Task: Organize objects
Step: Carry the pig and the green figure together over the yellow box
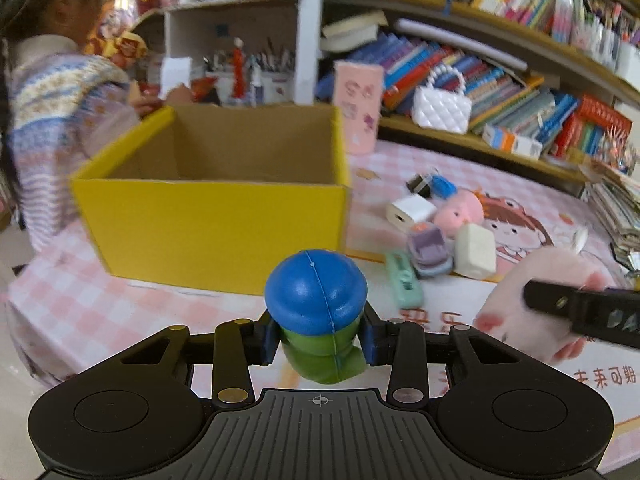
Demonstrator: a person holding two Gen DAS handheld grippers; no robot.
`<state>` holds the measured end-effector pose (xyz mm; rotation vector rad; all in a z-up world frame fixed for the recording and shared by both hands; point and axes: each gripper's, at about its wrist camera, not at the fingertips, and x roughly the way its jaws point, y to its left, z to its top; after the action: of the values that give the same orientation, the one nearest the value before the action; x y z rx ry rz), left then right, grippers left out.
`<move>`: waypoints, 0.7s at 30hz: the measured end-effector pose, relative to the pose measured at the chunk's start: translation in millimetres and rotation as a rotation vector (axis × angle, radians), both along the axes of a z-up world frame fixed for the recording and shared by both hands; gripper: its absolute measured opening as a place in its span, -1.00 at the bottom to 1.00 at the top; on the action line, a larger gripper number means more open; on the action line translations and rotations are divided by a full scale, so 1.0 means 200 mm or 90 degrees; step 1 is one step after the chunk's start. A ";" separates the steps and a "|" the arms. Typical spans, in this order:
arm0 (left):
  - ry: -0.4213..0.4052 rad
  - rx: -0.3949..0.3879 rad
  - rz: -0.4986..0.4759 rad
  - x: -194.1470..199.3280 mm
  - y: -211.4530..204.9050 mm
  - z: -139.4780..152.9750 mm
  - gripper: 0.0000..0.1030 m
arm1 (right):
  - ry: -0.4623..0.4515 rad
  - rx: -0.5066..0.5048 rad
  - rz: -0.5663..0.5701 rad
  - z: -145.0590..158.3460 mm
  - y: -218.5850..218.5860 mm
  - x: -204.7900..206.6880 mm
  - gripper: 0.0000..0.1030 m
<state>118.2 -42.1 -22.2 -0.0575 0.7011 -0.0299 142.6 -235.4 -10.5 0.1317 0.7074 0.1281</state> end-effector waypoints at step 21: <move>-0.006 0.002 0.008 -0.39 0.69 0.04 -0.27 | 0.005 -0.026 0.074 0.00 0.84 -0.35 0.07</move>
<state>39.6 95.4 -14.5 -0.0598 0.6912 -0.0166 73.3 -68.2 -10.5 0.0519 0.7250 0.2234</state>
